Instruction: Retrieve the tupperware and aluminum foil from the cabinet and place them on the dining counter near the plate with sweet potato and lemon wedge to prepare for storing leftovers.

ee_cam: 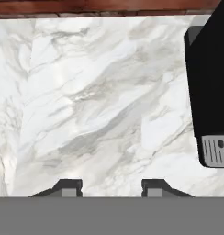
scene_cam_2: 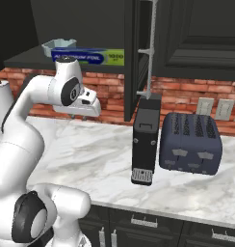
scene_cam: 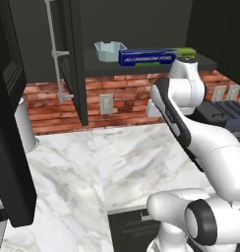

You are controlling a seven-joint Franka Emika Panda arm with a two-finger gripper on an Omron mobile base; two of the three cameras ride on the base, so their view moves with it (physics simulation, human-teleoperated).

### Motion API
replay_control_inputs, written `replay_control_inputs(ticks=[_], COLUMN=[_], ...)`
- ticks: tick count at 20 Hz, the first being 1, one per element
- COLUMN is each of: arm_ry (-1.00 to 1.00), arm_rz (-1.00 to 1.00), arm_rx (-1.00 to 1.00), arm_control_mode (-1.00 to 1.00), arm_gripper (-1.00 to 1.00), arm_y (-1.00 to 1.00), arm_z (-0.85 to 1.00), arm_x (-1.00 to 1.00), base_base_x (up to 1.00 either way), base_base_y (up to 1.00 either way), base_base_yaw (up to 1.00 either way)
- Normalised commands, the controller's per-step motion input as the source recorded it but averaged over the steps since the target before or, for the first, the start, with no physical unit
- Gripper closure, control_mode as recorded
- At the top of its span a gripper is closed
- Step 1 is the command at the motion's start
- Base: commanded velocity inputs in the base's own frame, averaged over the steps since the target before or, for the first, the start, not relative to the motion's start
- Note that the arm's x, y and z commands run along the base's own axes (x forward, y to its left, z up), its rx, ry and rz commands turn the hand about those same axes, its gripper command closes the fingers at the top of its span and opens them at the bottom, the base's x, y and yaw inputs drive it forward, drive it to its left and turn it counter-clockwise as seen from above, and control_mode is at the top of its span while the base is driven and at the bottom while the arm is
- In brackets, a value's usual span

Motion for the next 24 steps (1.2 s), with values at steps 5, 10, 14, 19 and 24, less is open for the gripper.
replay_control_inputs(ticks=[5,10,14,19,24], arm_ry=[-0.21,-0.43,-0.35,-0.23,-0.18], arm_rz=[0.0,0.0,0.0,0.04,0.1], arm_rx=[0.0,0.0,-0.01,-0.08,-0.05], arm_control_mode=[-1.0,-1.0,-1.0,-1.0,-1.0], arm_gripper=[-1.0,-1.0,-1.0,-1.0,-1.0], arm_y=[0.0,0.0,0.02,0.16,0.19], arm_z=[0.05,0.46,0.68,0.76,0.87], arm_x=[-0.09,-0.05,0.0,0.0,0.0], base_base_x=[0.0,0.0,0.0,0.0,0.0], base_base_y=[0.0,0.0,0.0,0.0,0.0], base_base_yaw=[0.0,0.0,0.0,0.0,0.0])
